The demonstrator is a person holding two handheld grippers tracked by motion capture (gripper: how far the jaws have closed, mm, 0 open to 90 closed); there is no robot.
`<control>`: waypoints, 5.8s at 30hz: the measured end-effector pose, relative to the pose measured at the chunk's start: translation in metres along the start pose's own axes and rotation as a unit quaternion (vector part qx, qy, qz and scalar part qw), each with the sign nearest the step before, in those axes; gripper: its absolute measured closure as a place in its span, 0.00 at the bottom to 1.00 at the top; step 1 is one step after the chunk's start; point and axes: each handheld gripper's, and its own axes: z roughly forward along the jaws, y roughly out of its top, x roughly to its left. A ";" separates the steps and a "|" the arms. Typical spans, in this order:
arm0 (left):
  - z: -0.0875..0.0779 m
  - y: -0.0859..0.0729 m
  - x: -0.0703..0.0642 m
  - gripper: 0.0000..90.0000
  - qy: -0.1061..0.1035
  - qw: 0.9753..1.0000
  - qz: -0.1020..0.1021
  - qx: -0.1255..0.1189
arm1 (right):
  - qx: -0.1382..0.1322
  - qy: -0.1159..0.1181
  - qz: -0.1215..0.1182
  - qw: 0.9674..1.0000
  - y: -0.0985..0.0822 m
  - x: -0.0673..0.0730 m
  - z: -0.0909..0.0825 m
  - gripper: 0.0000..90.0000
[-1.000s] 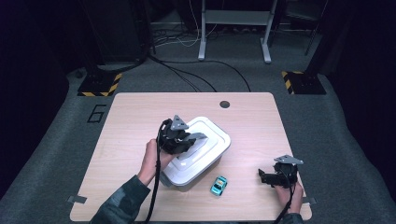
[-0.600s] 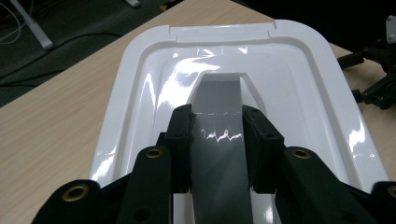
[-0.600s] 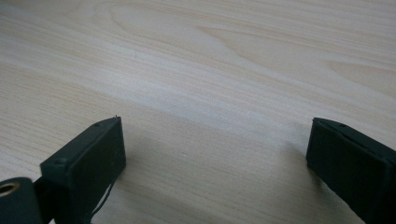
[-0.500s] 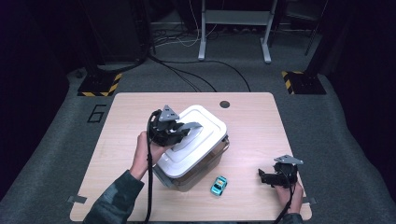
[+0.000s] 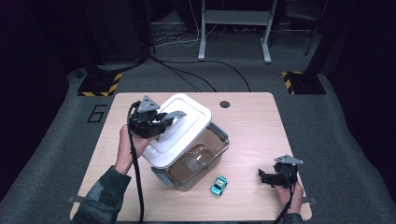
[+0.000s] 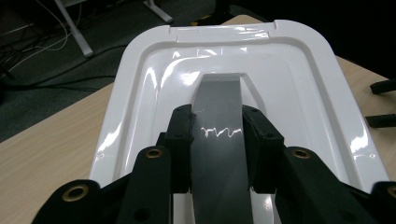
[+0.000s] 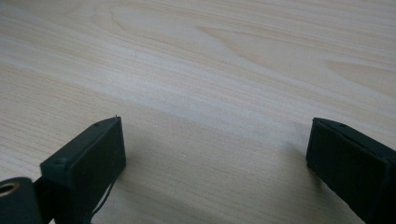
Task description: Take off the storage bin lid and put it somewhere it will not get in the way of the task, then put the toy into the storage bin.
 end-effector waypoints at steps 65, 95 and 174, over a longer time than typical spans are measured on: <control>0.028 -0.123 0.142 0.74 0.162 0.965 -0.186 0.084 | 0.000 -0.002 0.001 1.000 0.000 0.000 0.000 0.04; 0.064 -0.176 0.139 0.74 0.167 0.958 -0.208 0.108 | 0.000 -0.002 0.001 1.000 0.000 0.000 0.000 0.04; -0.002 -0.269 0.036 0.00 0.112 0.978 -0.130 0.117 | -0.001 0.000 0.000 1.000 0.000 0.001 0.000 0.04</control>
